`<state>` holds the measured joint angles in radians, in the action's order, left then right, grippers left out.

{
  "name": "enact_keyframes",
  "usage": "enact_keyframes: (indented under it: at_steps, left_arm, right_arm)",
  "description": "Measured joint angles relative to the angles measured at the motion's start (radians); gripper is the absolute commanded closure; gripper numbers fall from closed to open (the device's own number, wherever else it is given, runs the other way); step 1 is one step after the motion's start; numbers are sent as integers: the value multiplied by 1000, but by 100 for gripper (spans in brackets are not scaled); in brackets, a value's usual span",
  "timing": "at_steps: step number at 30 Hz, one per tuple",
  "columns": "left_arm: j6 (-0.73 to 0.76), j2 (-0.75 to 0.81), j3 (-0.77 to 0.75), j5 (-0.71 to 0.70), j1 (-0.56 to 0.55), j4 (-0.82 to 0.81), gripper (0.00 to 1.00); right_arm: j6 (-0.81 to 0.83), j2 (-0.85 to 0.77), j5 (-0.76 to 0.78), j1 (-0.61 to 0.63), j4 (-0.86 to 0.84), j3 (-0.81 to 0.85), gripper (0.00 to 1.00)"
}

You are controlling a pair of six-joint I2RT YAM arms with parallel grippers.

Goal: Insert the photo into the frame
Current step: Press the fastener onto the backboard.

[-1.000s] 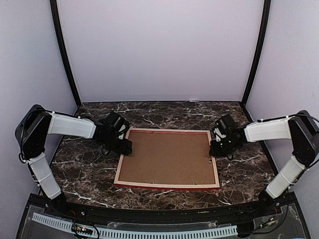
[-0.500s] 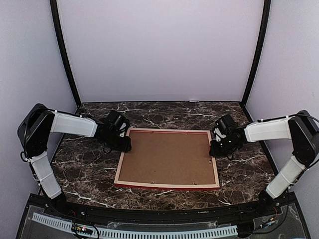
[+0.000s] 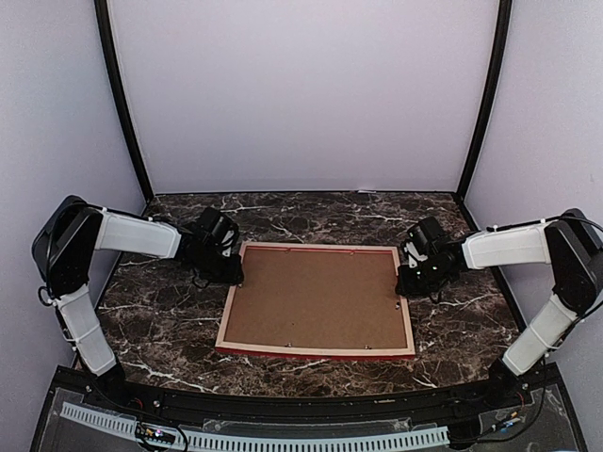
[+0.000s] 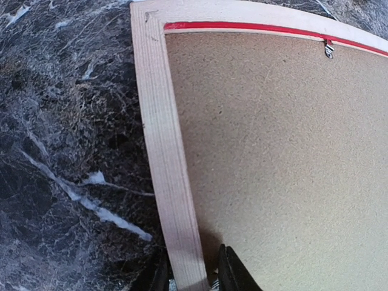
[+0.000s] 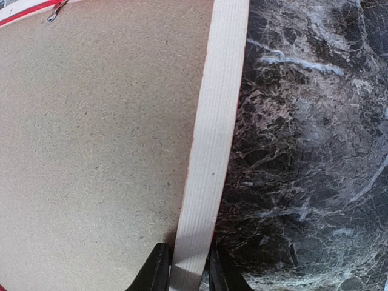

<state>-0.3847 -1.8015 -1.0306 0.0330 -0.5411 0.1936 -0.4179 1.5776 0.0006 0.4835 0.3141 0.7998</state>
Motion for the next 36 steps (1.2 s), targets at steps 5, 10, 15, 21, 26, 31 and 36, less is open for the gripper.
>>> enact_keyframes:
  at_steps: [5,10,15,21,26,31,36]
  left_arm:
    - [-21,10,21,10,5,-23,75]
    - [-25,19,38,28,10,-39,76]
    - [-16,26,39,59,15,-16,77]
    - [6,37,39,107,34,31,66]
    - [23,40,39,131,45,60,53]
    - [27,46,39,150,45,68,48]
    - [27,66,58,166,45,76,46]
  right_arm:
    - [0,0,0,0,0,0,77]
    - [2,0,0,0,-1,0,77]
    - [3,0,0,-2,-3,0,77]
    - [3,0,-2,-2,-9,-2,77]
    - [3,0,-3,-2,-9,-2,77]
    - [3,0,-4,-2,-10,-2,77]
    - [3,1,-4,-2,-11,-3,77]
